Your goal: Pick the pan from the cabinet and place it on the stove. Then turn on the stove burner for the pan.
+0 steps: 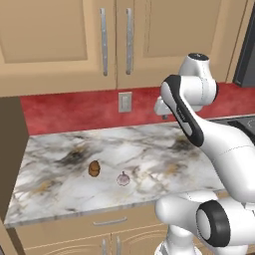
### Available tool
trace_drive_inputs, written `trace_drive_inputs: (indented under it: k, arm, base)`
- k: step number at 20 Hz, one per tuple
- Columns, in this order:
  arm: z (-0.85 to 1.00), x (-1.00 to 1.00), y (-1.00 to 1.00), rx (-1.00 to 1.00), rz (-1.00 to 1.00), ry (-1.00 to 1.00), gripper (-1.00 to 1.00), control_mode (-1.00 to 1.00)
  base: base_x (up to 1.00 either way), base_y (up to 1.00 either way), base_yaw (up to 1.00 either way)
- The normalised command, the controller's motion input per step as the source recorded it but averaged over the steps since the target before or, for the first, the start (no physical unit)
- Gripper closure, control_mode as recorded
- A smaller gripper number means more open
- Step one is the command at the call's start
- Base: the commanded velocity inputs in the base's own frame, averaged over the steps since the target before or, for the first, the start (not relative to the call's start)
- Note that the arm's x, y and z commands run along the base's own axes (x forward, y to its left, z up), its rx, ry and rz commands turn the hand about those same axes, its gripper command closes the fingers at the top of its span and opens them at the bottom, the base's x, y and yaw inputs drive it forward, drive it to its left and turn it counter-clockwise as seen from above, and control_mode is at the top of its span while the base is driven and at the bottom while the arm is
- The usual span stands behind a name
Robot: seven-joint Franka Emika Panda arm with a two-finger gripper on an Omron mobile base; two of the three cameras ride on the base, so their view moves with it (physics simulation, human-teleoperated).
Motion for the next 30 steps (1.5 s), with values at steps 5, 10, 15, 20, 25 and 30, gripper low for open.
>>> trace_drive_inputs:
  k: [5, 10, 15, 20, 25, 30]
  arm:
    - [0.00, 0.00, 0.00, 0.00, 0.00, 0.00, -1.00, 1.00]
    - [0.00, 0.00, 0.00, 0.00, 0.00, 0.00, -1.00, 1.00]
    - [0.00, 0.00, 0.00, 0.00, 0.00, 0.00, -1.00, 1.00]
    - [0.00, 0.00, 0.00, 0.00, 0.00, 0.00, -1.00, 1.00]
    - [0.00, 0.00, 0.00, 0.00, 0.00, 0.00, -1.00, 1.00]
    - [0.00, 0.00, 0.00, 0.00, 0.00, 0.00, -1.00, 1.00]
  base:
    - [0.21, -0.34, 0.00]
    - [0.29, -0.31, 0.00]
    - [0.37, -0.30, 0.00]
    - [0.39, -0.24, 0.00]
    - [0.38, -0.15, -0.03]
    - [0.35, -0.01, -0.12]
